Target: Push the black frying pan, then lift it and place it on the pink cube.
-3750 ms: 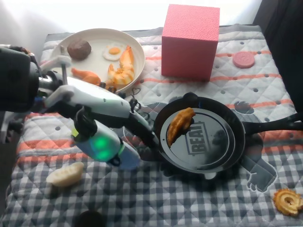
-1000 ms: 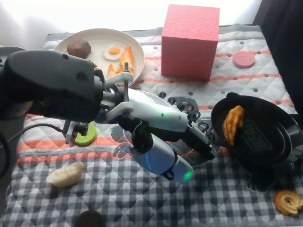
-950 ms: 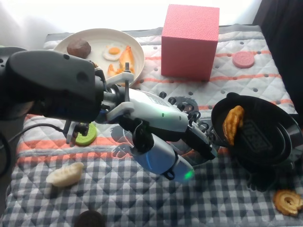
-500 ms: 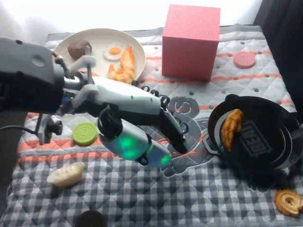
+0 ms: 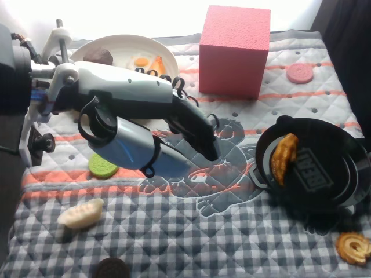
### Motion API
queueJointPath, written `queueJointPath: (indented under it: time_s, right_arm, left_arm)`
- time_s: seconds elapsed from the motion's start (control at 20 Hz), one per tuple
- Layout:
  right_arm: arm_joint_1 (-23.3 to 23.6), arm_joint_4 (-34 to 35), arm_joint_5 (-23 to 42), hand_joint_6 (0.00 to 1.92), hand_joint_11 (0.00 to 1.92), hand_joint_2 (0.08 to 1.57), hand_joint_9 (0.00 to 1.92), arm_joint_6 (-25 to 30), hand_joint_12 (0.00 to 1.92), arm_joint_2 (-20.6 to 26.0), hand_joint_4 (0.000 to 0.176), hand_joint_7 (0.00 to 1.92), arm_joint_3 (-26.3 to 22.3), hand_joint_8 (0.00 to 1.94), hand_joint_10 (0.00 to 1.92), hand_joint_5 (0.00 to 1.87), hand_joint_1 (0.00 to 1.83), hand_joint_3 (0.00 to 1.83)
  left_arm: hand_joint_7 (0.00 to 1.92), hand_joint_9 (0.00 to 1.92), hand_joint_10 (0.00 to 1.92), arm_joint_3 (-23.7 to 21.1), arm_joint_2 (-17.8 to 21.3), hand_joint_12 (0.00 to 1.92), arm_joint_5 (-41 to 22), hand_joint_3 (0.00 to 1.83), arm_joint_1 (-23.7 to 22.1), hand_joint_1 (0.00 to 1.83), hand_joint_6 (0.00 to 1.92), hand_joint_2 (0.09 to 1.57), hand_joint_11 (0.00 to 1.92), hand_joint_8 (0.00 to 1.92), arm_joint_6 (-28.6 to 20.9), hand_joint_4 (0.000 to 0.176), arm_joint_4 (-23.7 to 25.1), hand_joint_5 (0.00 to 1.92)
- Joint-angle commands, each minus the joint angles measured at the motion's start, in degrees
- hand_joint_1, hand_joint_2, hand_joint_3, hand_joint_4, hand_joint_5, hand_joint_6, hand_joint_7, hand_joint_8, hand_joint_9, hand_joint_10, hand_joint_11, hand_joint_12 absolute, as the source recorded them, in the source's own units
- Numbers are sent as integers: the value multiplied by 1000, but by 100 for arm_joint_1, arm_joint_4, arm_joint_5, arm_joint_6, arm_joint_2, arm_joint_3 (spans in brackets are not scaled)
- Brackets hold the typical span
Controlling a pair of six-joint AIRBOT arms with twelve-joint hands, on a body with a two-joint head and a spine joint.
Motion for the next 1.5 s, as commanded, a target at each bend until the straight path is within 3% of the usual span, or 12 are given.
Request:
queueJointPath:
  time_s: [0.0, 0.15, 0.35, 0.6, 0.8, 0.85, 0.9, 0.95, 1.0, 1.1, 1.3, 1.45]
  right_arm:
    - [186, 109, 294, 0, 0, 1100, 0, -224, 226, 38, 68, 0, 101, 0, 0, 0, 674, 0]
    - [816, 109, -498, 0, 0, 1111, 0, -904, 7, -98, 79, 0, 282, 0, 0, 0, 689, 2]
    - [1407, 109, -1290, 0, 4, 1112, 0, -1124, 1, -495, 82, 0, 722, 0, 0, 0, 756, 1]
    - [2217, 455, -2224, 0, 33, 1091, 0, -2178, 20, -1026, 66, 0, 1167, 0, 0, 0, 763, 0]
    - [2499, 516, -2687, 5, 25, 1119, 0, -2288, 35, -1453, 43, 0, 1584, 0, 0, 12, 879, 7]
    - [2546, 535, -2756, 19, 4, 1128, 51, -2288, 294, -1537, 37, 77, 1663, 18, 11, 113, 920, 4]
    - [2585, 548, -2814, 829, 0, 1178, 96, -2288, 1065, -1608, 26, 286, 1724, 423, 620, 176, 902, 7]
    - [2622, 578, -2889, 1554, 0, 1269, 80, -2288, 1693, -1704, 38, 522, 1818, 1444, 1373, 451, 1007, 146]
    - [2646, 606, -2923, 1732, 905, 1190, 848, -2288, 1875, -1763, 0, 849, 1872, 1842, 1811, 540, 940, 385]
    - [2676, 665, -2939, 1913, 1616, 1118, 1551, -2288, 1919, -1860, 0, 1425, 1953, 1937, 1917, 1158, 1350, 306]
    - [2694, 711, -2799, 1921, 1791, 1010, 1751, -2287, 1921, -2033, 0, 1685, 1998, 1941, 1921, 1528, 1461, 580]
    - [2691, 712, -2402, 1921, 1689, 1164, 1668, -2262, 1921, -2031, 0, 1584, 1834, 1941, 1921, 1386, 1523, 277]
  left_arm:
    - [531, 217, 733, -36, 75, 1213, 28, 0, -93, 580, 492, 1335, 0, 116, -30, 0, -329, 414]
    - [577, 302, 741, -110, 230, 1303, 32, 0, -124, 532, 515, 1296, 0, 108, -30, 0, -325, 491]
    - [609, 347, 654, -157, 355, 1266, -1, 3, -123, 510, 225, 1336, 0, 43, -30, 0, -323, 563]
    - [566, 218, 739, -184, 421, 1094, -58, 4, -122, 440, 222, 1378, 0, 26, -30, 0, -329, 512]
    - [585, 251, 723, -208, 485, 1035, -51, 0, -119, 490, 215, 1347, 0, 28, -30, 4, -363, 510]
    - [582, 248, 713, -220, 499, 995, -36, 0, -116, 482, 204, 1351, 0, 22, -30, 7, -363, 514]
    - [603, 263, 739, -224, 504, 1019, -34, 1, -110, 463, 222, 1357, 0, 31, -30, 14, -364, 508]
    - [582, 244, 726, -223, 506, 958, -38, 3, -99, 417, 248, 1368, 0, 21, -30, 28, -371, 470]
    - [575, 275, 631, -223, 507, 973, -43, 0, -88, 428, 308, 1360, 0, 16, -30, 28, -375, 452]
    - [583, 294, 614, -223, 516, 1015, -50, 0, -50, 429, 424, 1358, 0, 13, -30, 27, -397, 426]
    - [570, 311, 540, -223, 576, 1021, -103, 0, 29, 442, 335, 1349, 0, 3, -29, 7, -430, 469]
    - [561, 332, 475, -224, 617, 987, -123, 0, 50, 440, 197, 1343, 0, 2, -29, 13, -486, 509]
